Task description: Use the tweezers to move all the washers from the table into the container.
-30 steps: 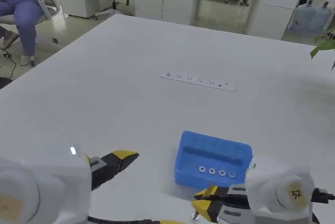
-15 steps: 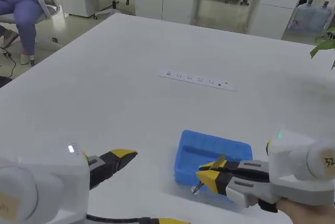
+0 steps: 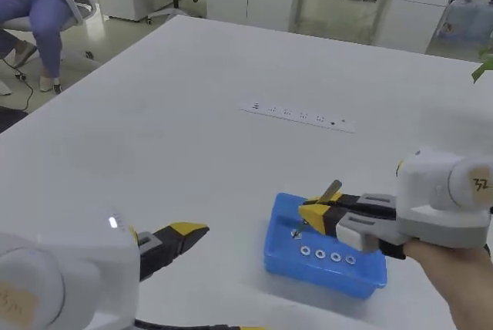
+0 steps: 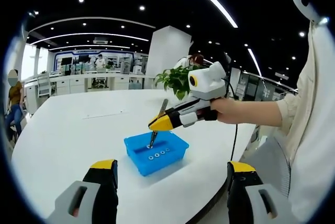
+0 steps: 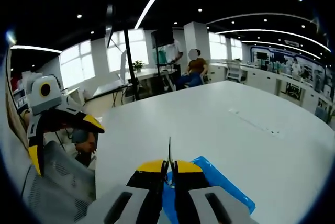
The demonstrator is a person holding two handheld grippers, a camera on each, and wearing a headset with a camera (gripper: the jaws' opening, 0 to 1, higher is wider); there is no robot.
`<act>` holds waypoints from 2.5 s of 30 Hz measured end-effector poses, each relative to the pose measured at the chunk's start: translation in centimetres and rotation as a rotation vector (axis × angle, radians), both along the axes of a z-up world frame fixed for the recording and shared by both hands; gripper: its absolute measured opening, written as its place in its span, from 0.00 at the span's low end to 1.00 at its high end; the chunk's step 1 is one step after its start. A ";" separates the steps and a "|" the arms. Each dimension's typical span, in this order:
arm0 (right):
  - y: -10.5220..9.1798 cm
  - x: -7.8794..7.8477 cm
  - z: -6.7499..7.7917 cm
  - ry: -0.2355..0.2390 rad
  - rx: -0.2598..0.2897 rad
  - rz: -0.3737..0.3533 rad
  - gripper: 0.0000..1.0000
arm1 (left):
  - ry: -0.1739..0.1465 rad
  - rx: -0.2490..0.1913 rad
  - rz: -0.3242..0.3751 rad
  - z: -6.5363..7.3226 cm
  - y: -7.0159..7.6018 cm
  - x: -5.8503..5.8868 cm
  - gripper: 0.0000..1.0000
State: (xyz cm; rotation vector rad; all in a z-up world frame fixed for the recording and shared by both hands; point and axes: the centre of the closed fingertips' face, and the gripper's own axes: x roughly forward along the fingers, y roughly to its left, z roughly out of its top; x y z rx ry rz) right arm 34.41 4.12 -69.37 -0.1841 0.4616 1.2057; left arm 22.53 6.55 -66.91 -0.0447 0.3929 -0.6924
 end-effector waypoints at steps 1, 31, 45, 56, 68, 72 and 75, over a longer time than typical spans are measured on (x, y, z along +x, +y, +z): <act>0.2 0.4 -0.1 0.002 -0.005 -0.002 0.02 | 0.000 0.000 0.000 0.0 0.0 0.0 0.88; 0.7 2.2 -7.5 0.032 -0.189 0.032 0.02 | 0.050 -0.004 -0.004 -0.5 0.0 1.7 0.88; 0.8 2.1 -7.0 0.044 -0.081 -0.001 0.03 | 0.056 0.006 -0.043 -0.2 -2.0 2.9 0.87; -0.1 2.9 -2.6 0.009 0.049 -0.074 0.03 | 0.035 0.009 -0.054 0.6 -2.0 2.6 0.81; -3.0 -0.9 2.9 -0.039 0.185 -0.090 0.03 | 0.003 -0.030 -0.079 2.5 -1.9 2.8 0.65; -3.6 -2.9 3.9 -0.053 0.200 -0.055 0.03 | -0.058 -0.098 -0.127 5.6 -2.6 4.0 0.53; -3.8 -4.4 4.5 -0.066 0.209 -0.013 0.03 | -0.087 -0.068 -0.169 6.7 -3.0 4.8 0.43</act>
